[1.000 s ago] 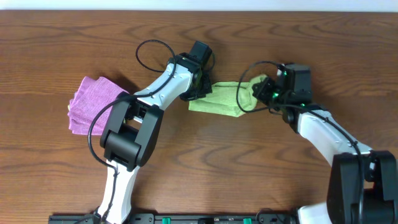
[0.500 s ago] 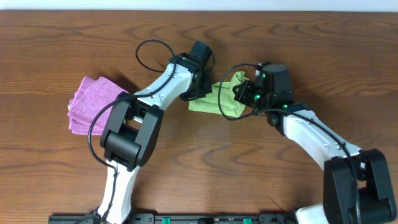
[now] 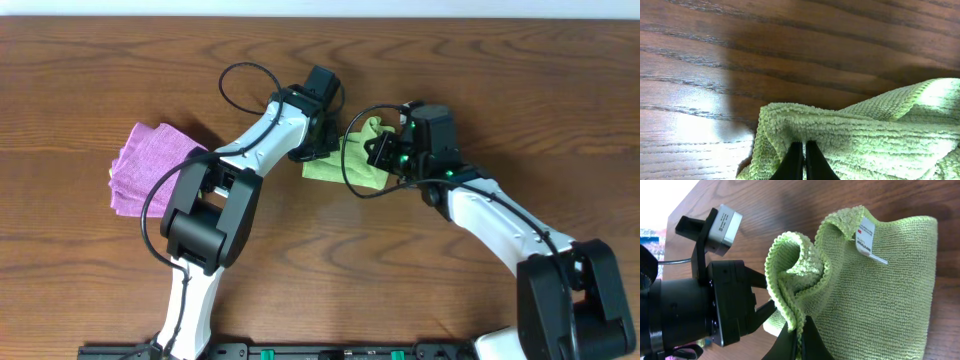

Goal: Fold the cloth

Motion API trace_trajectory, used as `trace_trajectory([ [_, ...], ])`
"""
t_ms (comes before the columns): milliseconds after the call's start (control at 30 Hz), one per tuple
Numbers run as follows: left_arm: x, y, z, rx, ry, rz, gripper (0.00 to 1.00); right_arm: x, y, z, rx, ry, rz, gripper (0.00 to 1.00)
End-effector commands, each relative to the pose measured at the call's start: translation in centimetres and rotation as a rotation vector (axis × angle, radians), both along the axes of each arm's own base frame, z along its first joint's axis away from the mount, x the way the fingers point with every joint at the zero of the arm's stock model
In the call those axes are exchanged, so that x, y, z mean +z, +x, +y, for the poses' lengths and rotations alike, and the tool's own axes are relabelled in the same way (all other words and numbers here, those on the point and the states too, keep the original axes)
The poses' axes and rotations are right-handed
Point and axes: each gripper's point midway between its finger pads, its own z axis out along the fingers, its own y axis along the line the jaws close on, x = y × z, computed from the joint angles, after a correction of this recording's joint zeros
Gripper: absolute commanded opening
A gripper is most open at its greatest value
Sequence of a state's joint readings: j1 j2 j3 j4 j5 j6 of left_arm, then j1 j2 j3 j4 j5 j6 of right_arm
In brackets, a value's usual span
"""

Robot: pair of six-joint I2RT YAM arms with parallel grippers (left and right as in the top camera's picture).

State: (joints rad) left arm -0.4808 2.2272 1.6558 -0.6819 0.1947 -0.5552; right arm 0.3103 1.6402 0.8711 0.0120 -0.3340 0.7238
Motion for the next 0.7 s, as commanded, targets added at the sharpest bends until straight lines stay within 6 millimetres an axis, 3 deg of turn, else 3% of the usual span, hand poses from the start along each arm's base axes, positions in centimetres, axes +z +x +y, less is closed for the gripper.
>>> trace_trajectory([
  [0, -0.5, -0.2, 1.9, 0.000, 0.058, 0.008, 0.06, 1.4, 0.3, 0.8, 0.002, 0.015, -0.030, 0.01],
  [333, 2.5, 1.3, 3.1, 0.031, 0.024, -0.053, 0.06, 1.8, 0.6, 0.9, -0.003, 0.027, -0.047, 0.01],
  [667, 4.5, 1.7, 2.9, 0.026, 0.005, -0.098, 0.06, 2.4, 0.8, 1.3, 0.005, 0.034, -0.067, 0.01],
])
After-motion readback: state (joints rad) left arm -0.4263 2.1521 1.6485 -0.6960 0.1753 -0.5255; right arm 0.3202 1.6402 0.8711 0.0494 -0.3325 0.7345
